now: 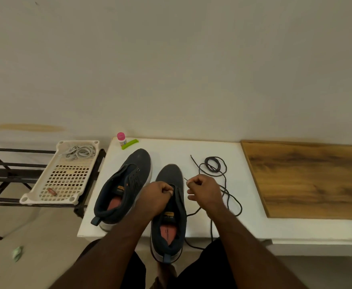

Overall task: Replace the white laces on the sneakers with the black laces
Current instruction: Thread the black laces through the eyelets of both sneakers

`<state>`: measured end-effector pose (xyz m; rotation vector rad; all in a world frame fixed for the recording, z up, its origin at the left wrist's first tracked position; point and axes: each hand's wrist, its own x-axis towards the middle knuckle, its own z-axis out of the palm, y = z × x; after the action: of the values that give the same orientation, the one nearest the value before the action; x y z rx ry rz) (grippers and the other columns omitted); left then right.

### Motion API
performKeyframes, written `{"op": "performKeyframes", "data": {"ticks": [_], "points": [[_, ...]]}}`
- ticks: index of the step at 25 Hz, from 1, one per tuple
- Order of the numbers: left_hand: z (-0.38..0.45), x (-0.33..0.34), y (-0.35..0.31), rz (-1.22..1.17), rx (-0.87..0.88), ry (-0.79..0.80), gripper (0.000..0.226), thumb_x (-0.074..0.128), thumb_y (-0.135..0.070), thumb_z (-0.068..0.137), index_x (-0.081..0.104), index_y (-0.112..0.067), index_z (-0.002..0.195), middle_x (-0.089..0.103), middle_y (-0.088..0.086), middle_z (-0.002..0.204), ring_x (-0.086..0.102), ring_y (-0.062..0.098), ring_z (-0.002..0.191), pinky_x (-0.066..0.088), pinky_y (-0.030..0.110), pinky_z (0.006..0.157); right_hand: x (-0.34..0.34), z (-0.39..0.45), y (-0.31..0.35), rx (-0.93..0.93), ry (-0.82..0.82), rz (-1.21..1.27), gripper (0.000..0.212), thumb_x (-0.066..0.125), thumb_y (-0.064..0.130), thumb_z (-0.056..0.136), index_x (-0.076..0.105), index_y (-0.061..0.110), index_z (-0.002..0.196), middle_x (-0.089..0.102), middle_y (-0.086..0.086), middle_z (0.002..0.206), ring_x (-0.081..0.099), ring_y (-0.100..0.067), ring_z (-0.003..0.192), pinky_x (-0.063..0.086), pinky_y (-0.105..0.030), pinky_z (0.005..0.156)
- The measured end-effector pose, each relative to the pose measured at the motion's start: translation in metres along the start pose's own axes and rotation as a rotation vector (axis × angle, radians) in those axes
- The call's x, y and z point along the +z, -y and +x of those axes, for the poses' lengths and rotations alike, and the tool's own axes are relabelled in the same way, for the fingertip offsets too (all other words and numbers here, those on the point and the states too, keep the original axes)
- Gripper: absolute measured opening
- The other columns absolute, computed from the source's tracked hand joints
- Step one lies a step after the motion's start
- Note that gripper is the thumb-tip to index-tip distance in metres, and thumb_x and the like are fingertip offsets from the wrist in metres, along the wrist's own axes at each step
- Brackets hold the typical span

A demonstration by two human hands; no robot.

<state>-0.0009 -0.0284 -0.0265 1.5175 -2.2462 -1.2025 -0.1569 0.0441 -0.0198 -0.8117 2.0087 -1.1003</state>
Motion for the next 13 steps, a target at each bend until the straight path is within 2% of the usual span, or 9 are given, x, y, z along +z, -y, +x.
{"op": "performKeyframes", "data": {"ticks": [5, 6, 10, 13], "points": [[0.005, 0.011, 0.009, -0.055, -0.009, -0.031, 0.015, 0.062, -0.021, 0.092, 0.074, -0.022, 0.101, 0.068, -0.011, 0.087, 0.063, 0.005, 0.083, 0.047, 0.018, 0.072, 0.015, 0.005, -0.017, 0.025, 0.038, 0.009, 0.013, 0.064, 0.000, 0.085, 0.070, 0.010, 0.081, 0.072, -0.011, 0.077, 0.074, -0.023, 0.069, 0.064, -0.042, 0.071], [0.019, 0.024, 0.020, -0.070, -0.054, -0.017, 0.015, 0.063, -0.022, 0.092, 0.074, -0.023, 0.101, 0.068, -0.011, 0.087, 0.063, 0.005, 0.083, 0.047, 0.018, 0.073, 0.022, 0.019, -0.030, 0.055, 0.065, -0.011, 0.013, 0.063, 0.000, 0.085, 0.071, 0.010, 0.082, 0.073, -0.011, 0.077, 0.075, -0.023, 0.069, 0.064, -0.041, 0.071], [0.013, 0.025, 0.019, -0.157, -0.047, -0.066, 0.011, 0.065, -0.022, 0.090, 0.074, -0.027, 0.094, 0.070, -0.012, 0.085, 0.066, 0.005, 0.082, 0.056, 0.032, 0.083, 0.018, 0.014, -0.025, 0.030, 0.073, -0.026, 0.012, 0.062, 0.000, 0.087, 0.070, 0.007, 0.084, 0.073, -0.011, 0.077, 0.075, -0.021, 0.068, 0.064, -0.037, 0.070], [0.018, 0.028, 0.021, -0.200, -0.043, -0.076, 0.012, 0.065, -0.021, 0.089, 0.075, -0.028, 0.090, 0.072, -0.011, 0.083, 0.067, 0.007, 0.080, 0.057, 0.037, 0.083, 0.017, 0.019, -0.021, 0.014, 0.088, -0.051, 0.011, 0.062, 0.000, 0.088, 0.070, 0.006, 0.086, 0.072, -0.011, 0.078, 0.074, -0.020, 0.068, 0.064, -0.036, 0.069]]}}
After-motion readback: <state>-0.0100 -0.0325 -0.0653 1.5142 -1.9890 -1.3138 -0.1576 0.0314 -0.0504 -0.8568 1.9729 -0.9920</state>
